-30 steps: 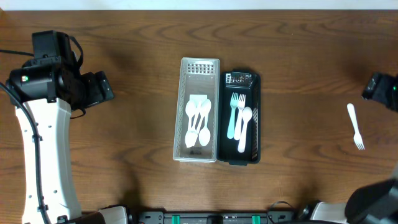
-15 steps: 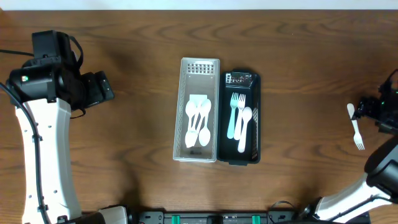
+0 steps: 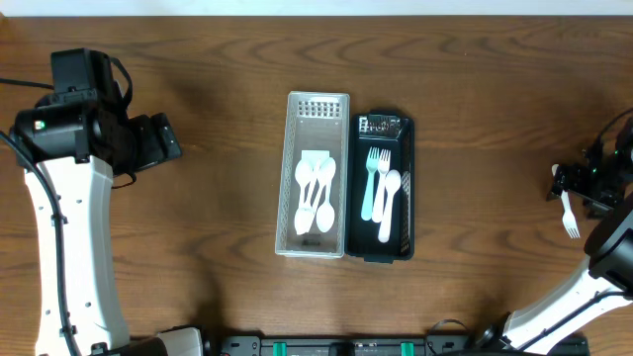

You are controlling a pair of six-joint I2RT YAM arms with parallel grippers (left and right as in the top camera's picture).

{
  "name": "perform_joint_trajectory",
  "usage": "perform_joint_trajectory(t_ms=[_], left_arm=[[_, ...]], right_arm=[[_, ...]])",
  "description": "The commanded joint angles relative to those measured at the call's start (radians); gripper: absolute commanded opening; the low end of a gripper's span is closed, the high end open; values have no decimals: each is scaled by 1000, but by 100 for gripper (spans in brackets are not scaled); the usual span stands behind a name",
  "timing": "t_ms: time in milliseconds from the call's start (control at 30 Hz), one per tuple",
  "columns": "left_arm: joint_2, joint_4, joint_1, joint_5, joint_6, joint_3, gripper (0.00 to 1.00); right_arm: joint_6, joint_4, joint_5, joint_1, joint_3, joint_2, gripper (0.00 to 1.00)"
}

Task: Pack container
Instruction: 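Move the right gripper to the last white fork and grasp it, then carry the white fork over the black basket and release it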

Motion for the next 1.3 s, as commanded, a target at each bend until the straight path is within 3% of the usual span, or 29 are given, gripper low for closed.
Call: perform_joint_trajectory(t_ms=[0,433,567,633,767,833,1267], left_arm=[[2,-3,2,7,-2,-8,98],[2,-3,2,7,-3,-8,98],[2,-3,2,7,-3,-8,98],[2,-3,2,7,-2,-8,98],[2,-3,2,7,-2,-8,98],[2,-3,2,7,-2,-8,98],[2,-3,2,7,-3,-8,98]], right_arm=[[-15,19,-3,-8,-6,24,89],[-34,79,-5,-6,-21,48,89],[-45,80,-38,-2,-21,48,85],[-45,80,-38,3,-21,48,80],[-41,80,-38,11,-21,48,56],[-41,80,-38,16,-21,48,49],[-41,86,-38,46,-21,48,22]])
